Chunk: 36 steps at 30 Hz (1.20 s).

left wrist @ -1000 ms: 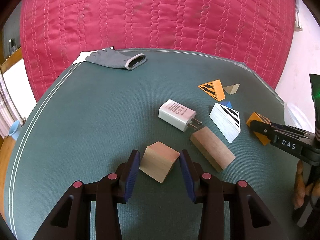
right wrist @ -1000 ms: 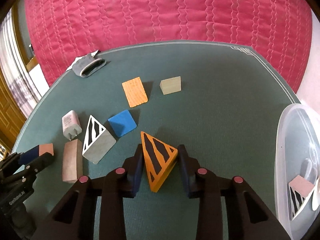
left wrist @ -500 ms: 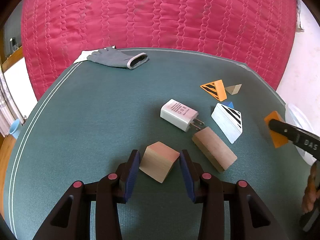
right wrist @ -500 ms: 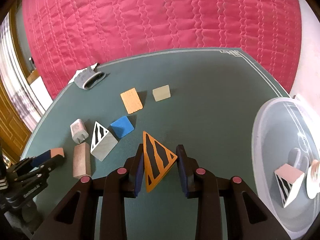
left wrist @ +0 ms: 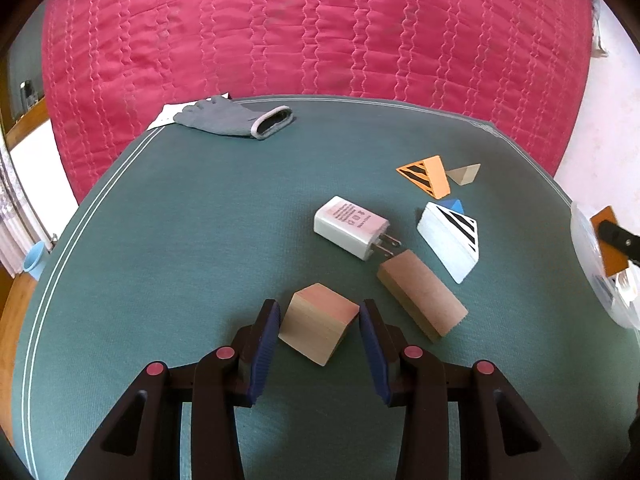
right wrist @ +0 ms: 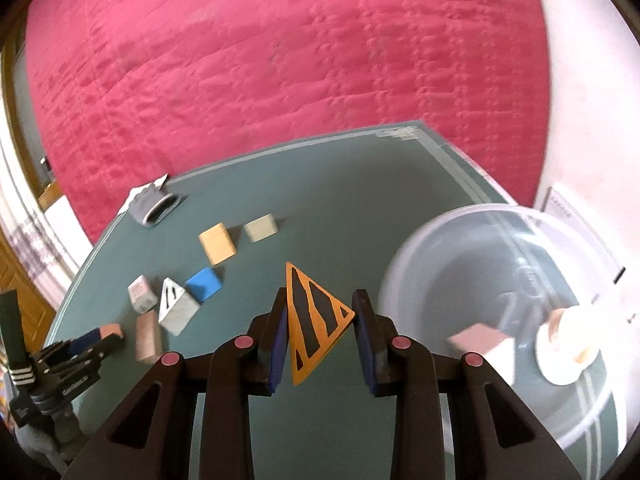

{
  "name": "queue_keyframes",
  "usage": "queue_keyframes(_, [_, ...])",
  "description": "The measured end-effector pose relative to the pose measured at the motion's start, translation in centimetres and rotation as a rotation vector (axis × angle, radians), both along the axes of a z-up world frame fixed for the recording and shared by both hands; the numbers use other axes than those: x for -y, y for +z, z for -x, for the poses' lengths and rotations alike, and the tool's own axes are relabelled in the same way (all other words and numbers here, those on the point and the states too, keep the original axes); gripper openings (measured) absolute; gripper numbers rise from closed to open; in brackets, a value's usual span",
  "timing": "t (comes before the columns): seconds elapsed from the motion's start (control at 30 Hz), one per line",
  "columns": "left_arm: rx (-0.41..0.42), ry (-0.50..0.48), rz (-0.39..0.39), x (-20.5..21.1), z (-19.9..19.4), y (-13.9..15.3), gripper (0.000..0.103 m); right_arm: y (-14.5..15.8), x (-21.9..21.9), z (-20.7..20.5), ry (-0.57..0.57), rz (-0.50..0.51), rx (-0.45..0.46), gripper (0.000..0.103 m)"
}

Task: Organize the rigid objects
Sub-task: 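Carry the tan wedge with the left tool while the right tool carries the orange triangle toward the basin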

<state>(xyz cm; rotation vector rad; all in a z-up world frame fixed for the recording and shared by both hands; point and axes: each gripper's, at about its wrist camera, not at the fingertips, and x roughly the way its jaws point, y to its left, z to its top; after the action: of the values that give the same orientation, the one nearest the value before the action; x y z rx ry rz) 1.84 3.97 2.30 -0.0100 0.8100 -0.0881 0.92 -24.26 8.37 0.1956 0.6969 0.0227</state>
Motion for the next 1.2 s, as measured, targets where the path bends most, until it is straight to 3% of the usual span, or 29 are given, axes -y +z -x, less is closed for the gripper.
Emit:
queue_keyframes(0.47, [0.0, -0.027, 0.006, 1.9, 0.9, 1.0, 0.043, 0.0, 7.7, 2.8, -0.2, 0.002, -0.005, 0.031])
queue_keyframes(0.77, [0.006, -0.056, 0.004, 3.9, 1.0, 1.7, 0.043, -1.1, 10.5, 3.9, -0.25, -0.041, -0.052, 0.036])
queue_keyframes(1.2, [0.025, -0.116, 0.003, 8.0, 1.1, 3.0, 0.043, -1.3, 12.1, 5.3, -0.308, 0.001, 0.001, 0.039])
